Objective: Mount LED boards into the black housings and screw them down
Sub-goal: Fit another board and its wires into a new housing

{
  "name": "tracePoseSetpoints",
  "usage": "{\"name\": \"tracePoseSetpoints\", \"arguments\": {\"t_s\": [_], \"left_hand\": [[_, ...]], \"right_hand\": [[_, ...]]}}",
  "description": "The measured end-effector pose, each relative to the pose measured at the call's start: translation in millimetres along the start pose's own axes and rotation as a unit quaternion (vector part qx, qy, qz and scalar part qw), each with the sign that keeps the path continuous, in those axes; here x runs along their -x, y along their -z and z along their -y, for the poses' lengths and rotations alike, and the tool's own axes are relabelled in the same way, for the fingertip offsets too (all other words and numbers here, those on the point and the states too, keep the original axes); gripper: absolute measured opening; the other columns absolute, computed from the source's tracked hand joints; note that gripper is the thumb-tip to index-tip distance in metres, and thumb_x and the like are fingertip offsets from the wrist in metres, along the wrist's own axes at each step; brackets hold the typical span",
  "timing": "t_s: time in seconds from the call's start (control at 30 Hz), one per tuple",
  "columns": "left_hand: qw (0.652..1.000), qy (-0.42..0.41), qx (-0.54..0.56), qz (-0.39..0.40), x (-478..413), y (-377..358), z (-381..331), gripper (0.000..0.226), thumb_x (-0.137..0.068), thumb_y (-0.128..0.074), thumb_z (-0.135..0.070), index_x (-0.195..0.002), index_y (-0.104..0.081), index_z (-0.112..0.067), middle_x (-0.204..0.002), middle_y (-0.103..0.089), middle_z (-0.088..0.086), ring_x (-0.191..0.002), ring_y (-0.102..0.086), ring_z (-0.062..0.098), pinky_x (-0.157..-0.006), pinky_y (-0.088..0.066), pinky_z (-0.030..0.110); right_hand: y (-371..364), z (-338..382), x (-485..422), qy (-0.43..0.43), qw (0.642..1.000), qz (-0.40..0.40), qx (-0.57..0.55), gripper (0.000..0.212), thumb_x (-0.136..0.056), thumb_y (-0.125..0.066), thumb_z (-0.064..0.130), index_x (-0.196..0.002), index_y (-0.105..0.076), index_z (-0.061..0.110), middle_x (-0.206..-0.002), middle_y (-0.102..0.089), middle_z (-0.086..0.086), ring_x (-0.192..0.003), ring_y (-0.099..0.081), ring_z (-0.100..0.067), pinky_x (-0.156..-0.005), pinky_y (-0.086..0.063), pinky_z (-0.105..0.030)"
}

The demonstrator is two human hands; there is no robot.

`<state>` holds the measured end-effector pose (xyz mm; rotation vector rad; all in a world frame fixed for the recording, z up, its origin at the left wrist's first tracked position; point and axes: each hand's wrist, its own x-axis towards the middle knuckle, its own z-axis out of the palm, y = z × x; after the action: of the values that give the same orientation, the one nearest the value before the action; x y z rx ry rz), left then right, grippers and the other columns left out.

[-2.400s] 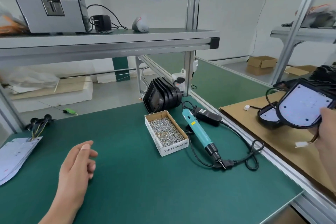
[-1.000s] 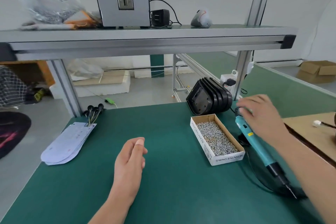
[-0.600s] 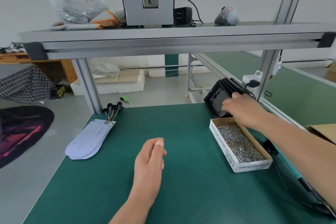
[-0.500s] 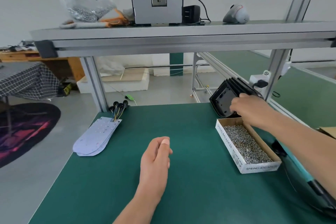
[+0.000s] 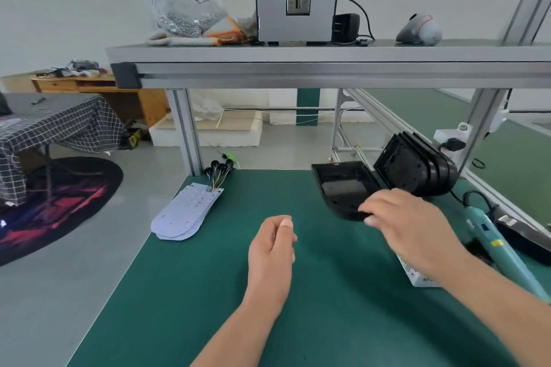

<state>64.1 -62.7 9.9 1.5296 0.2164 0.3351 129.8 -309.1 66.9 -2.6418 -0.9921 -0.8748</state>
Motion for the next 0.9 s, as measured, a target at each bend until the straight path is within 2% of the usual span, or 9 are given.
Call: {"name": "tracePoseSetpoints", "arguments": {"t_s": [0.2,0.3,0.4,0.47,0.53,0.6,0.7,0.77,0.9], "left_hand": [[0.985,-0.026,-0.128,-0.11,-25,37,-5,0.013,-0.104,-0.054,-0.043,-0.109,-0.066,-0.044,-0.084,-0.067,-0.019,-0.063,-0.054,0.006,-0.062,-0.047,0.029],[0.936,-0.028,-0.29,-0.199,-49,74,-8,0.029,-0.104,-0.051,-0.033,-0.126,-0.067,-0.026,-0.117,-0.07,-0.005,-0.106,-0.062,0.022,-0.089,-0.052,0.043],[0.861,0.006,-0.438,-0.257,-68,116,-9,0.046,-0.105,-0.053,-0.031,-0.148,-0.056,-0.016,-0.161,-0.045,0.008,-0.15,-0.032,0.03,-0.119,-0.032,0.048],[0.832,0.061,-0.485,-0.263,-79,149,-9,0.057,-0.106,-0.051,-0.038,-0.155,-0.046,-0.01,-0.171,-0.029,0.013,-0.159,-0.018,0.03,-0.126,-0.022,0.048],[0.822,0.11,-0.497,-0.255,-89,177,-4,0.058,-0.105,-0.051,-0.042,-0.149,-0.049,-0.005,-0.162,-0.041,0.018,-0.151,-0.033,0.037,-0.119,-0.033,0.05],[0.836,0.16,-0.464,-0.244,-96,191,0,0.049,-0.103,-0.051,-0.043,-0.129,-0.056,-0.002,-0.133,-0.06,0.021,-0.122,-0.055,0.042,-0.101,-0.047,0.05],[0.848,0.152,-0.45,-0.234,-99,193,6,0.036,-0.101,-0.051,-0.036,-0.095,-0.06,-0.002,-0.092,-0.065,0.016,-0.082,-0.062,0.036,-0.08,-0.053,0.044],[0.851,0.135,-0.442,-0.249,-99,192,6,0.031,-0.099,-0.054,-0.033,-0.088,-0.059,-0.004,-0.087,-0.064,0.017,-0.081,-0.061,0.038,-0.076,-0.052,0.043],[0.858,0.065,-0.413,-0.299,-96,191,3,0.022,-0.094,-0.062,-0.029,-0.092,-0.06,-0.006,-0.098,-0.061,0.019,-0.1,-0.054,0.045,-0.079,-0.046,0.048]], "right_hand": [[6,65,42,0.06,0.994,0.094,-0.011,0.023,-0.08,-0.089,0.018,-0.094,-0.073,0.027,-0.091,-0.064,0.014,-0.078,-0.06,-0.017,-0.053,-0.053,-0.031],[16,80,50,0.095,0.988,0.122,-0.004,0.026,-0.074,-0.094,0.024,-0.087,-0.072,0.029,-0.083,-0.061,0.014,-0.073,-0.059,-0.015,-0.046,-0.047,-0.026],[25,91,54,0.117,0.983,0.139,0.001,0.031,-0.063,-0.099,0.035,-0.076,-0.071,0.032,-0.07,-0.057,0.015,-0.063,-0.057,-0.013,-0.039,-0.038,-0.021],[26,96,55,0.129,0.981,0.144,0.007,0.034,-0.055,-0.099,0.042,-0.068,-0.069,0.033,-0.063,-0.053,0.015,-0.058,-0.056,-0.013,-0.039,-0.033,-0.02],[24,97,55,0.144,0.979,0.145,0.012,0.034,-0.051,-0.098,0.044,-0.064,-0.068,0.034,-0.059,-0.051,0.015,-0.056,-0.055,-0.012,-0.04,-0.032,-0.019],[22,96,54,0.162,0.977,0.139,0.011,0.031,-0.051,-0.095,0.044,-0.062,-0.067,0.036,-0.058,-0.05,0.015,-0.056,-0.055,-0.011,-0.04,-0.035,-0.018],[18,91,54,0.175,0.977,0.124,-0.002,0.025,-0.057,-0.091,0.042,-0.065,-0.067,0.036,-0.061,-0.051,0.016,-0.059,-0.054,-0.011,-0.042,-0.041,-0.02],[17,89,55,0.179,0.976,0.12,-0.01,0.025,-0.06,-0.091,0.041,-0.068,-0.068,0.035,-0.064,-0.053,0.016,-0.061,-0.055,-0.011,-0.043,-0.042,-0.02],[17,87,55,0.187,0.975,0.12,-0.009,0.026,-0.058,-0.092,0.043,-0.07,-0.071,0.036,-0.065,-0.056,0.017,-0.061,-0.057,-0.011,-0.044,-0.042,-0.019]]}}
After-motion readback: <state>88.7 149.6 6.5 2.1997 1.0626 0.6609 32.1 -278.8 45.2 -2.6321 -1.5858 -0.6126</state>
